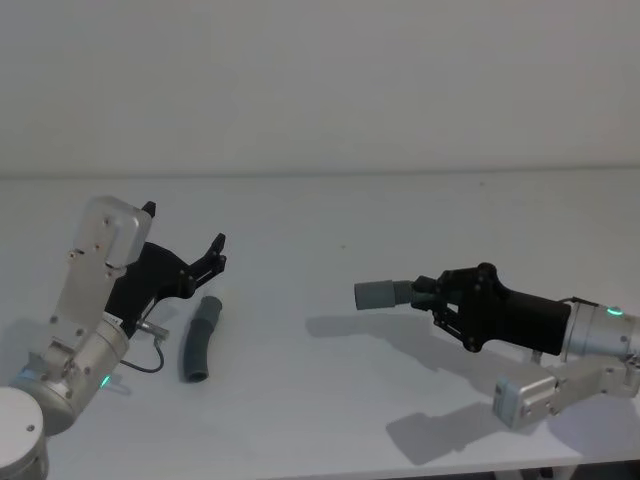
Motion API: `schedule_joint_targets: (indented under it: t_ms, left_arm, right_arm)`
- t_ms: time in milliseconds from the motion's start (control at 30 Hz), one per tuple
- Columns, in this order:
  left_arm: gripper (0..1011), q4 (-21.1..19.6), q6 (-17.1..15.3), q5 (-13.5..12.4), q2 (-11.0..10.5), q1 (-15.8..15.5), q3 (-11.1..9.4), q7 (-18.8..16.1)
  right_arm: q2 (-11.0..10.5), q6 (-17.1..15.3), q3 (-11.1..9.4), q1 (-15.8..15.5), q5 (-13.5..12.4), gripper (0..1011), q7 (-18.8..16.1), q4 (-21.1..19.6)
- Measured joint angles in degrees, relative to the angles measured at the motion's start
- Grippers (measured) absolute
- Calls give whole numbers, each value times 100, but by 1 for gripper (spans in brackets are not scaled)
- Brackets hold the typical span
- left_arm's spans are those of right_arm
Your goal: Use both hands to pick up one end of the pipe from the table, align the ends, and insert them.
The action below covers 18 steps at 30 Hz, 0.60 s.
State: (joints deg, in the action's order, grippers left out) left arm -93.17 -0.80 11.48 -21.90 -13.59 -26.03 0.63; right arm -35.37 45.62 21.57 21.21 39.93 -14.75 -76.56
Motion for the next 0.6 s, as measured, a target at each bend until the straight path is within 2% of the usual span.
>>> schedule_joint_targets:
  t_ms: [600]
  left_arm:
    - [1001, -53, -73, 57, 54, 11, 24, 3]
  right_arm:
    - [-79, 11, 0, -16, -274, 159, -28, -80]
